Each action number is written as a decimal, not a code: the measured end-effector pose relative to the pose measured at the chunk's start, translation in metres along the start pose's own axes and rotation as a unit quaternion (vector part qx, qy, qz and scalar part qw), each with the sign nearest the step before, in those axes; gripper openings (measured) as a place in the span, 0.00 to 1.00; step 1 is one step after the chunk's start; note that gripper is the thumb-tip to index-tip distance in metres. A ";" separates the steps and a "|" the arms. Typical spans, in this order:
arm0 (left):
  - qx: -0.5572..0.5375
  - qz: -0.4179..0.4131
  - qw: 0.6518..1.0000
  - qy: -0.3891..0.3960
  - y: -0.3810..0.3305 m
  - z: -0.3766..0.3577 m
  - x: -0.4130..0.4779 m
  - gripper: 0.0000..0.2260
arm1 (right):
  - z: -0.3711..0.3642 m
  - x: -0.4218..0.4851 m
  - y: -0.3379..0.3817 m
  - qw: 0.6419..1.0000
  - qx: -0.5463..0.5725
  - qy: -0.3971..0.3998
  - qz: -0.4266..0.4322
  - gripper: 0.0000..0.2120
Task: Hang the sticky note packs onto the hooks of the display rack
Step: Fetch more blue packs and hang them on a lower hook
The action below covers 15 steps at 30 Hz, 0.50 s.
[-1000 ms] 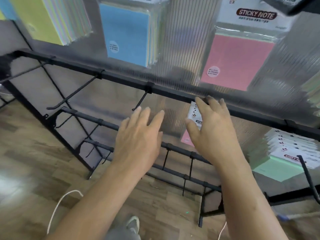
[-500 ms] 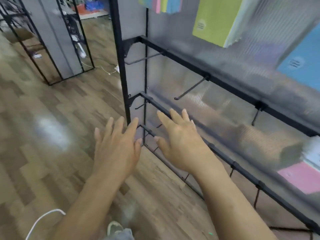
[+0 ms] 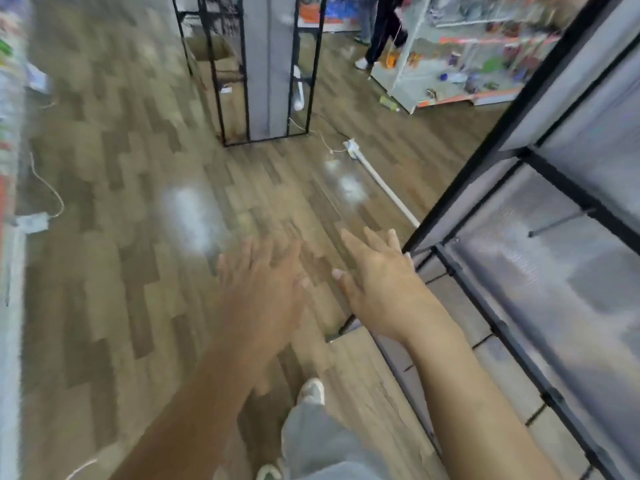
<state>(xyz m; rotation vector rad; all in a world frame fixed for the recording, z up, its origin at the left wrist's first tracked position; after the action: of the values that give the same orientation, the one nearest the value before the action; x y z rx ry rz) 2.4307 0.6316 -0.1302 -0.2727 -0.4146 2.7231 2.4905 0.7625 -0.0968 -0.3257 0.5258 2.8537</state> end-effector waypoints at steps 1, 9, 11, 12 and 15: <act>0.009 0.008 1.000 0.001 0.009 0.002 0.016 0.24 | 0.001 0.021 0.004 1.000 0.002 0.005 0.004 0.27; 0.035 0.074 0.996 -0.029 0.059 0.049 0.184 0.23 | 0.029 0.214 0.032 0.998 0.029 0.000 0.056 0.27; 0.043 0.087 0.995 -0.037 0.070 0.063 0.229 0.23 | 0.044 0.264 0.039 0.997 0.031 0.004 0.064 0.26; 0.052 0.096 0.993 -0.042 0.076 0.072 0.252 0.23 | 0.052 0.289 0.043 0.997 0.029 0.004 0.070 0.25; 0.073 0.118 0.989 -0.045 0.092 0.096 0.316 0.24 | 0.076 0.359 0.056 0.997 0.019 0.004 0.077 0.26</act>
<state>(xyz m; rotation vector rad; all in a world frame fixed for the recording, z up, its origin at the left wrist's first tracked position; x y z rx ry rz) 2.0889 0.6485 -0.1114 -0.1686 -0.2160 2.9881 2.1217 0.8022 -0.1009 -0.3031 0.6321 2.9872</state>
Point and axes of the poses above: each hand's wrist, its own x-axis towards the middle knuckle, its own z-axis out of the back of the hand, y = z × x, the point moved 6 cm from there along x, towards the middle knuckle, and after that the axes turned 11 degrees about z, right-handed, at the moved point
